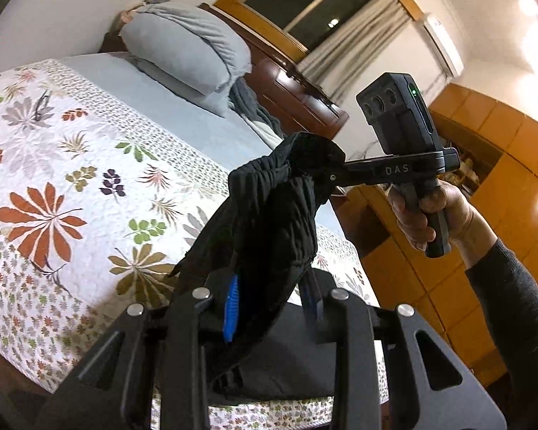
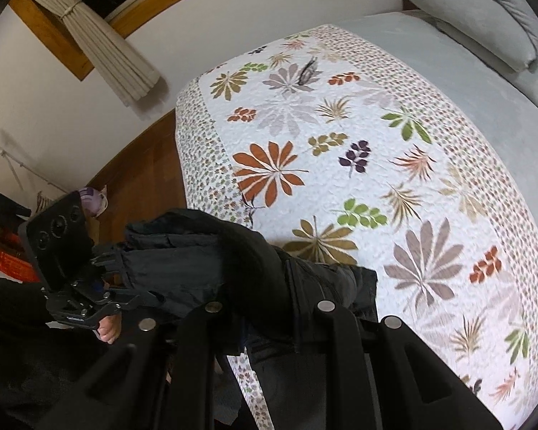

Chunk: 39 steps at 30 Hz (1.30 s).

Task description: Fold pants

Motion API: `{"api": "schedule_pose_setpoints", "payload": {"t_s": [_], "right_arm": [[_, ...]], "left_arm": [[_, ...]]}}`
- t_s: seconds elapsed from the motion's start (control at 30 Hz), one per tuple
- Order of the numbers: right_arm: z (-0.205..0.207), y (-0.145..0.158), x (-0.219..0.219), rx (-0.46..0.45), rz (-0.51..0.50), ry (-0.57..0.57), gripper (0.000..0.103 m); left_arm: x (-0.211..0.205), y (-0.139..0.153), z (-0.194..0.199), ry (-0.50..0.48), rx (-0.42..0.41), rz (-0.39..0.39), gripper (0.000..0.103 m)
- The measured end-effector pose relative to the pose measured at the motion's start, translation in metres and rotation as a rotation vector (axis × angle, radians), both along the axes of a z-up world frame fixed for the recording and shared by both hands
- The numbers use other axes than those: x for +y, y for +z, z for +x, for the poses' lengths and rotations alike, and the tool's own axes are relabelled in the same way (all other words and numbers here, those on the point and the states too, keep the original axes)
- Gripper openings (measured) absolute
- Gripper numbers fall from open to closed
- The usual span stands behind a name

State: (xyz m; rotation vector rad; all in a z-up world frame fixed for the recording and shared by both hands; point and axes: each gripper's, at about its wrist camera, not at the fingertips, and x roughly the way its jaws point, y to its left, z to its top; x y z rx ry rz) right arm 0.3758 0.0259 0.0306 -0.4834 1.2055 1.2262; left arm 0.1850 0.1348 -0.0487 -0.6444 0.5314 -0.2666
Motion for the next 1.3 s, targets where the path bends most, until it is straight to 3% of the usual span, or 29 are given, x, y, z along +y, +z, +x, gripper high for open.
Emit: {"api": "schedule_pose_setpoints", "payload": {"t_s": [0.47,0.87,1.3], "right_arm": [[0.004,-0.002,-0.08,-0.026,0.04,-0.085,0.018],[0.013,-0.042,-0.16,0.021,0.109,-0.137,0.018],[0.008,-0.088,-0.24,-0.009,0.175,-0.145,0.018]], "left_arm": [[-0.079,0.015,0.011,-0.066,-0.018,0.18,0.027],[-0.146,-0.002,0.024,-0.153,0.019,0.266,0.027],[-0.222,-0.038,0.038,-0.273,0.072,0.39,0.027]]}}
